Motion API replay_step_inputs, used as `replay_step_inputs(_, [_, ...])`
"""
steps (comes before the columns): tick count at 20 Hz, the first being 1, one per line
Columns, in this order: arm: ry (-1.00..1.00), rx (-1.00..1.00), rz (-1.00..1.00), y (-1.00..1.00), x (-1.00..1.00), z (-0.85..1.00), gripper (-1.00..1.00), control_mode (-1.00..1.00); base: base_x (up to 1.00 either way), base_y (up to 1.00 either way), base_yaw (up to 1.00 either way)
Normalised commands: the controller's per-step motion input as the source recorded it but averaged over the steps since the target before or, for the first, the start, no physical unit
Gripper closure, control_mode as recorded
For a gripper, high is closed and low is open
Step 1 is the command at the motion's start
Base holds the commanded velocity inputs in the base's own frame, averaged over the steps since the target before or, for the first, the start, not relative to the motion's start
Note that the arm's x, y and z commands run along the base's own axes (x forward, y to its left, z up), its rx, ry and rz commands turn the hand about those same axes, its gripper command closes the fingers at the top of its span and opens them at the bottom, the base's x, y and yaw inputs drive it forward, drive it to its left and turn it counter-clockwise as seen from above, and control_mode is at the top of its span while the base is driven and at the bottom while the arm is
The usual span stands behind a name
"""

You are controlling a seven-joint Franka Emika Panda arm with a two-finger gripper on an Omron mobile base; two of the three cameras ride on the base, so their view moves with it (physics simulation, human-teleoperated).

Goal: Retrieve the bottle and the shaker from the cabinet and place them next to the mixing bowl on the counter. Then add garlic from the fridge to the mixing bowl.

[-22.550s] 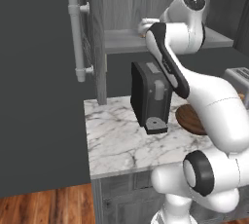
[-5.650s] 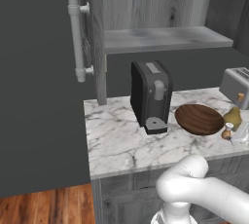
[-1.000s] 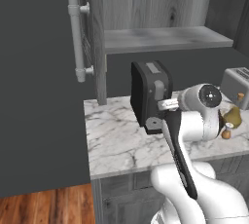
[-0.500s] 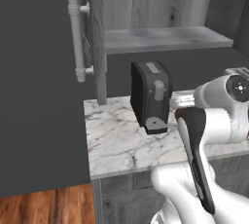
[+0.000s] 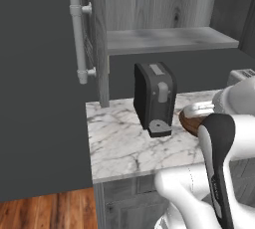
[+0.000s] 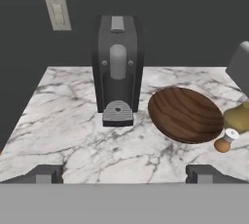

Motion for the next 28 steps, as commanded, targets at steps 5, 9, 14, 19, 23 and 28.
replay_step_inputs(5, [0.00, 0.00, 0.00, 0.00, 0.00, 0.00, -1.00, -1.00, 0.00, 0.00, 0.00])
replay_step_inputs(9, [0.00, 0.00, 0.00, 0.00, 0.00, 0.00, -1.00, -1.00, 0.00, 0.00, 0.00])
replay_step_inputs(14, [0.00, 0.00, 0.00, 0.00, 0.00, 0.00, -1.00, -1.00, 0.00, 0.00, 0.00])
replay_step_inputs(19, [0.00, 0.00, 0.00, 0.00, 0.00, 0.00, -1.00, 1.00, -0.44, 0.00, 0.00])
replay_step_inputs(23, [0.00, 0.00, 0.00, 0.00, 0.00, 0.00, -1.00, 1.00, -1.00, 0.00, 0.00])
replay_step_inputs(28, [0.00, 0.00, 0.00, 0.00, 0.00, 0.00, -1.00, 1.00, -0.97, 0.00, 0.00])
